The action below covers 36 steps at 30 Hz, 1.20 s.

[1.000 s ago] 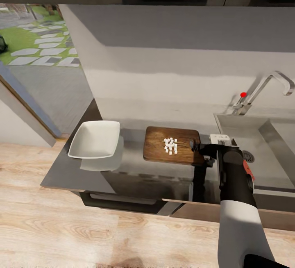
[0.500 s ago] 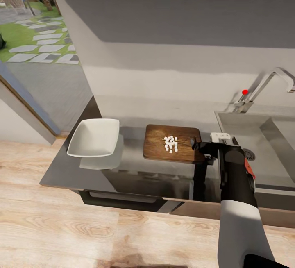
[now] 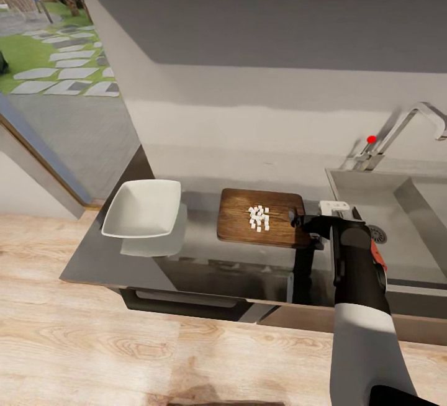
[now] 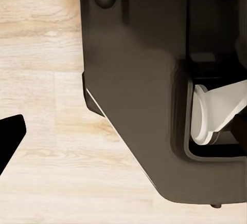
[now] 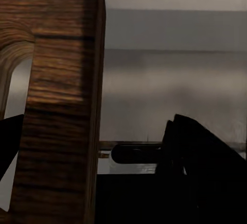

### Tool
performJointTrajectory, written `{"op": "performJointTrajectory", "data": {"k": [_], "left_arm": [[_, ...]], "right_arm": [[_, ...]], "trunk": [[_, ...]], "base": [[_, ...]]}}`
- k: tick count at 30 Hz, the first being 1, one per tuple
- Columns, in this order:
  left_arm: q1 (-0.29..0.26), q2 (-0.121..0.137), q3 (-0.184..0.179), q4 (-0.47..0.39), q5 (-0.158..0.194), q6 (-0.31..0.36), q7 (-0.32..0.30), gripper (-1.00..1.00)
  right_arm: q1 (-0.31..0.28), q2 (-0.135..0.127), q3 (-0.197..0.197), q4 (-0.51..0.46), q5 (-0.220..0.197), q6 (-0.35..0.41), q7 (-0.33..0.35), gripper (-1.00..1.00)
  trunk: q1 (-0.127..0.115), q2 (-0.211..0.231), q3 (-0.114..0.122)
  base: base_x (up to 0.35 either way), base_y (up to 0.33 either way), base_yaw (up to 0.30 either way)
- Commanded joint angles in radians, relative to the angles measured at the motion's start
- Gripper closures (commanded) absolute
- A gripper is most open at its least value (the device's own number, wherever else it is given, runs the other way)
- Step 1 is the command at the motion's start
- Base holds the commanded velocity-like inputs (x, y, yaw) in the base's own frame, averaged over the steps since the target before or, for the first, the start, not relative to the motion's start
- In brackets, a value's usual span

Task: In the kitchen, take the Vidalia onion out of the sink, dice it on the chopping board with the paring knife, put the diced onion into the bowl on the countertop, then place both the paring knife and the chopping board into the sink.

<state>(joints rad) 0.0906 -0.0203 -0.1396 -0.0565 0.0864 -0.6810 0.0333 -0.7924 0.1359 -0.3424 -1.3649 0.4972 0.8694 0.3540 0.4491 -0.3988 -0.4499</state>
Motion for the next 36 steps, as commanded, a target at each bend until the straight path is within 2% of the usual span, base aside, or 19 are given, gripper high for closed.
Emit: {"op": "performJointTrajectory", "data": {"k": [1, 15, 36], "left_arm": [[0.0, 0.0, -0.009, -0.002, 0.009, -0.002, 0.003, -1.0], [0.0, 0.0, -0.009, -0.002, 0.009, -0.002, 0.003, -1.0], [0.001, 0.0, -0.009, -0.002, 0.009, -0.002, 0.003, -1.0]], "right_arm": [[-0.001, 0.001, -0.002, 0.036, 0.034, 0.0, 0.011, 1.0], [-0.001, 0.002, 0.0, 0.036, 0.034, 0.002, 0.011, 1.0], [-0.001, 0.002, 0.0, 0.036, 0.034, 0.003, 0.011, 1.0]], "trunk": [[0.001, -0.001, -0.001], [0.001, -0.001, 0.0], [0.001, -0.001, 0.032]], "base": [[0.0, 0.0, 0.0], [0.0, 0.0, 0.0], [0.0, 0.0, 0.0]]}}
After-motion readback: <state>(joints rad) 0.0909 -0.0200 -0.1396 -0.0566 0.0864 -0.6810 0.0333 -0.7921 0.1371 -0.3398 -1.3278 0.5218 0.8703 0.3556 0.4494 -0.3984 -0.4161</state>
